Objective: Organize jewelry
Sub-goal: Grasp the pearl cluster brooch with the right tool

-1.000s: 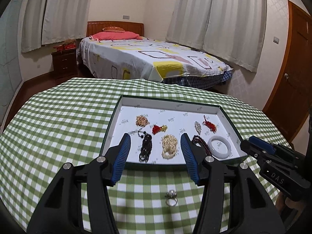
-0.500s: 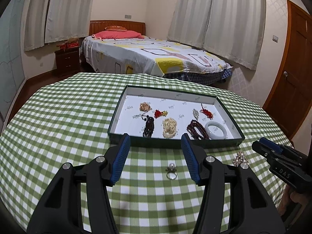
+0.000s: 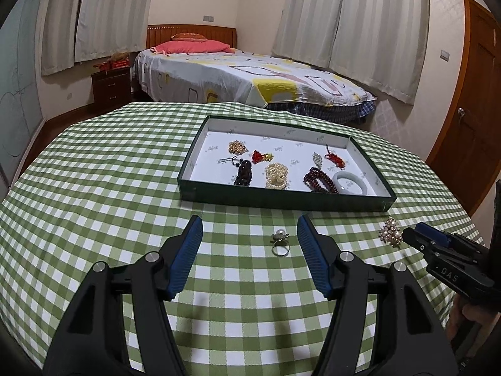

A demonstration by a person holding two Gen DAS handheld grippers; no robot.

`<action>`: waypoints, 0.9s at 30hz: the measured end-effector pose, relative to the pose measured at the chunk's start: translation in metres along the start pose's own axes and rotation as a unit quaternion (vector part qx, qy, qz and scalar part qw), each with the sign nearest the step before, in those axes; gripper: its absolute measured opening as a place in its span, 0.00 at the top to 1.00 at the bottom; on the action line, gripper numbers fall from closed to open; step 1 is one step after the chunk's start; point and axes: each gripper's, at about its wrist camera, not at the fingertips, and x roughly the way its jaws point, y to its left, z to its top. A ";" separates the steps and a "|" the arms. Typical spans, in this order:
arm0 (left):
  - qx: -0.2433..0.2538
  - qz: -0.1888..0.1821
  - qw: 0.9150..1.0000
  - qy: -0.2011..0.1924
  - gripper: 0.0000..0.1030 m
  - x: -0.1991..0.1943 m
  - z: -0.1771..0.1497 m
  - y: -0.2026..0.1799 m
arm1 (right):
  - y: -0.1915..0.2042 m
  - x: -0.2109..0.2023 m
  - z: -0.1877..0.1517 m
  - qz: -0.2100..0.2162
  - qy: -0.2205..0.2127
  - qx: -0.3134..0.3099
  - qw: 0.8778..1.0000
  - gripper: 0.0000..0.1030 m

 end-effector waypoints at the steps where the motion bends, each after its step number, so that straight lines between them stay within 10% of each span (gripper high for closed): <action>1: -0.002 0.001 1.000 0.003 0.39 0.001 -0.001 0.001 | -0.001 0.002 -0.001 -0.001 0.003 0.001 1.000 0.61; 22: -0.004 0.004 0.999 0.035 0.38 0.028 -0.007 0.001 | -0.014 0.042 0.003 -0.009 0.052 0.024 0.998 0.57; 27: -0.004 0.003 0.999 0.038 0.38 0.030 -0.008 0.001 | -0.012 0.041 0.000 -0.008 0.050 0.014 0.999 0.73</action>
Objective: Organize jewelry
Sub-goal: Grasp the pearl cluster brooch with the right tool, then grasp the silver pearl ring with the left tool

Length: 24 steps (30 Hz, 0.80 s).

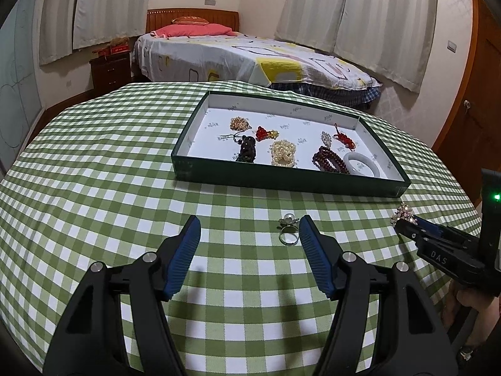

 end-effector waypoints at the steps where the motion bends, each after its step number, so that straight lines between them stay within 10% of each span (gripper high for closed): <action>1: 0.000 -0.001 1.000 0.001 0.38 0.000 0.000 0.000 | 0.000 0.000 0.000 0.002 0.000 0.000 1.000 0.77; 24: 0.023 -0.018 0.999 0.037 0.42 0.026 -0.003 -0.027 | 0.018 -0.018 -0.007 0.024 -0.015 -0.027 0.999 0.80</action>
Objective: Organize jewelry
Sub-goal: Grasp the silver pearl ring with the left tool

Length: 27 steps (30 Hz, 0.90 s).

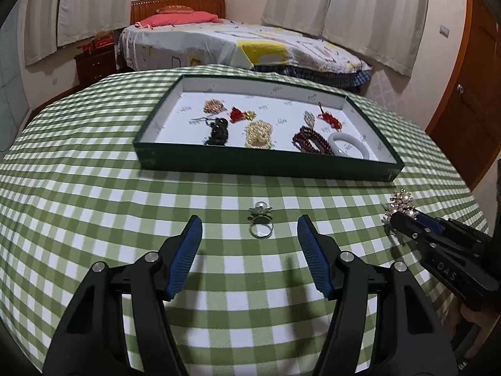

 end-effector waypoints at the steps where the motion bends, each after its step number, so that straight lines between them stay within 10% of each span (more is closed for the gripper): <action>1: 0.003 0.001 1.000 0.005 0.45 0.004 0.001 -0.002 | -0.001 0.000 0.000 0.001 0.000 0.000 1.000 0.80; 16: 0.008 -0.001 0.999 0.037 0.81 0.032 0.006 -0.007 | -0.007 0.002 0.000 0.013 0.003 0.013 1.000 0.80; 27: 0.015 -0.011 0.999 0.027 0.82 0.028 0.002 -0.007 | -0.007 0.006 -0.001 0.014 0.007 0.016 1.000 0.80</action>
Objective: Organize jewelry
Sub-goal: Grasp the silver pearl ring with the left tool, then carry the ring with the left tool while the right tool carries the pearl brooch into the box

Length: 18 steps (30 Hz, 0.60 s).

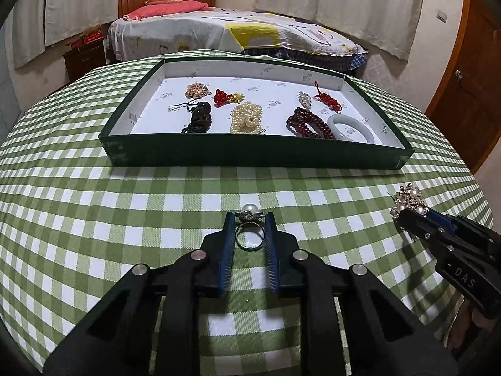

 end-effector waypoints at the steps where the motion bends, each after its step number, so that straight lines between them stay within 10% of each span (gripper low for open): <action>1: 0.000 0.000 1.000 0.000 0.82 -0.001 -0.001 0.000 | 0.000 0.000 0.000 0.000 0.000 0.000 1.000 0.80; 18: 0.005 0.005 1.000 -0.013 0.82 -0.015 -0.002 0.003 | 0.003 -0.001 -0.001 -0.001 -0.003 -0.006 1.000 0.80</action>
